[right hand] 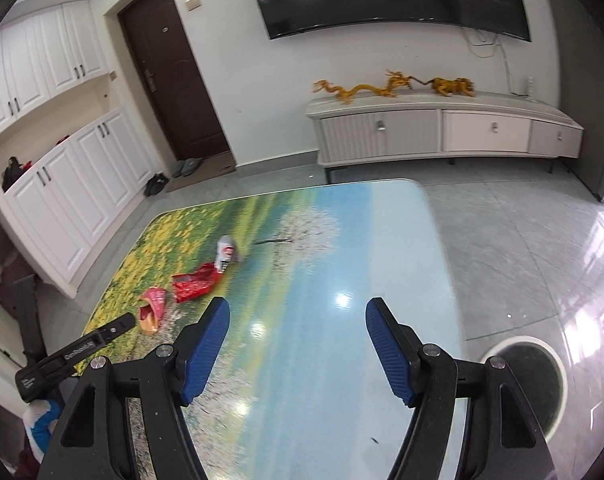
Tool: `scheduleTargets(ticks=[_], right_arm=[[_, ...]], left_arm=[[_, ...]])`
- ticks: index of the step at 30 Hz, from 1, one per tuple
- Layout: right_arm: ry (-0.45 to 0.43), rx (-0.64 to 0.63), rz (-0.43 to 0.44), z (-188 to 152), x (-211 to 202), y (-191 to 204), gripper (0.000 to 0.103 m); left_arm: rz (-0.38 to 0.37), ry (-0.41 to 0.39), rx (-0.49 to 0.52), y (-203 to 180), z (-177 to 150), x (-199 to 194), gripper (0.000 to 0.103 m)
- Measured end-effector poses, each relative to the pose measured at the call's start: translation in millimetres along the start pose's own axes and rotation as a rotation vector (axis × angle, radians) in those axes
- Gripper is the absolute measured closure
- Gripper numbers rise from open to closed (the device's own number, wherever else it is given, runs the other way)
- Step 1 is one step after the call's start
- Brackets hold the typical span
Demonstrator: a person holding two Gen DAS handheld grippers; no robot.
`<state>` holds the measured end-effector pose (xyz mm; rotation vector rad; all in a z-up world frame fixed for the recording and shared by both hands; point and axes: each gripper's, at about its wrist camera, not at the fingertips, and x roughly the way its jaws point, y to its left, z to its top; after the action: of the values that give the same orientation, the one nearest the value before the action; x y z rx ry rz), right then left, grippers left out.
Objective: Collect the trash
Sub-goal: 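Move both tools back to the table toward the pink and red bags, then grasp the pink snack bag with the left tool while the right tool grasps the red bag and white wrapper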
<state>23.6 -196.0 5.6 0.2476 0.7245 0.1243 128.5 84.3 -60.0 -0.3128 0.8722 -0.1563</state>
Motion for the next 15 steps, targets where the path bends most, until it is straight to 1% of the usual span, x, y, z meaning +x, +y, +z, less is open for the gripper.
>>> scheduleTargets(ticks=[3, 10, 12, 14, 15], right_arm=[[0.024, -0.008, 0.031, 4.0, 17.2, 6.3, 0.035], [0.104, 0.007, 0.109, 14.4, 72.2, 16.7, 0.034], [0.124, -0.002, 0.123, 15.7, 86.1, 24.2, 0.034], [0.143, -0.012, 0.141, 18.9, 104.5, 34.9, 0.035], [0.149, -0.013, 0.151, 20.1, 111.5, 38.1, 0.035]], left_arm=[[0.019, 0.011, 0.0, -1.0, 3.3, 13.2, 0.037], [0.05, 0.019, -0.012, -1.0, 8.9, 36.9, 0.038], [0.059, 0.012, -0.005, -1.8, 10.2, 39.8, 0.042], [0.056, 0.016, -0.004, -2.1, 10.7, 43.2, 0.049], [0.06, 0.012, 0.001, -3.1, 10.7, 43.6, 0.051]])
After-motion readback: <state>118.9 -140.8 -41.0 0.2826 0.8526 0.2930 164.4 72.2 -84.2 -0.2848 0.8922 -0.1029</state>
